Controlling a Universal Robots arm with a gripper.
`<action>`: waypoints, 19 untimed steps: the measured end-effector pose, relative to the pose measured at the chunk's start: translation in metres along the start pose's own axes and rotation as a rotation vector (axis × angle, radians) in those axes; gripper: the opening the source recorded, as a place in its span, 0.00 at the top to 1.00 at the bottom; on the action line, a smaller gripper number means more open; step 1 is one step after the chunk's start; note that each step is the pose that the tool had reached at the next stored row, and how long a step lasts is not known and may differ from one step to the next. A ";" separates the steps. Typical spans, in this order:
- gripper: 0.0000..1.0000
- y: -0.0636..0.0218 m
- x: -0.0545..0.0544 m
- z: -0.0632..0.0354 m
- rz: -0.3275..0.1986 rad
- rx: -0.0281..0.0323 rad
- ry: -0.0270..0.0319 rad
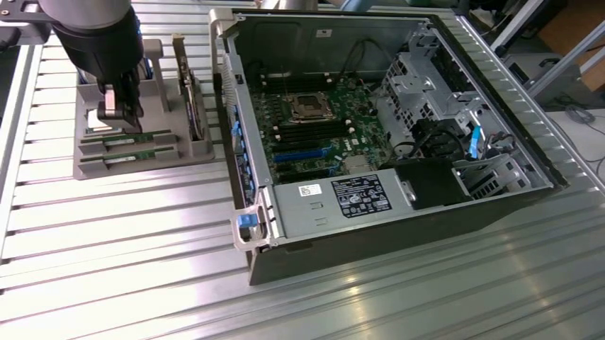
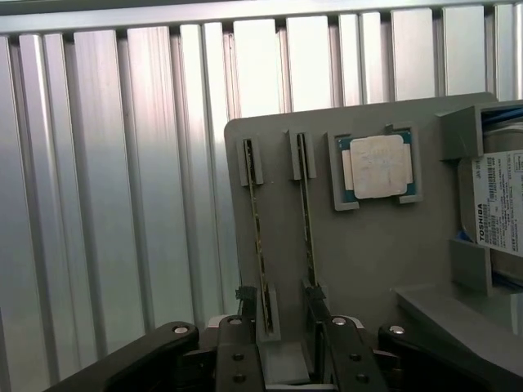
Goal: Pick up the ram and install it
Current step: 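Pick up the ram and move it above insertion slot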
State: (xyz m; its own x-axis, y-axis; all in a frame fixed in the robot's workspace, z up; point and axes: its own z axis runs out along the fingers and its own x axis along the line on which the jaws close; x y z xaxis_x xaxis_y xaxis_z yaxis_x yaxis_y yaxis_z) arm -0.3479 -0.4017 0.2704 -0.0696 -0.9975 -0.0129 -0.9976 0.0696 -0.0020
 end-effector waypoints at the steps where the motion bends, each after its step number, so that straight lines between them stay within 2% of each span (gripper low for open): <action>1: 0.64 0.0000 0.000 0.0004 0.000 -0.0001 0.0000; 19: 0.64 0.0000 0.000 0.0113 0.000 0.0000 0.0000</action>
State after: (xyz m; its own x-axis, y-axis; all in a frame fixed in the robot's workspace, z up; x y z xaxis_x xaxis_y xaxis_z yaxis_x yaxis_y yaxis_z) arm -0.3479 -0.4017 0.2590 -0.0696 -0.9975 -0.0128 -0.9976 0.0696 -0.0020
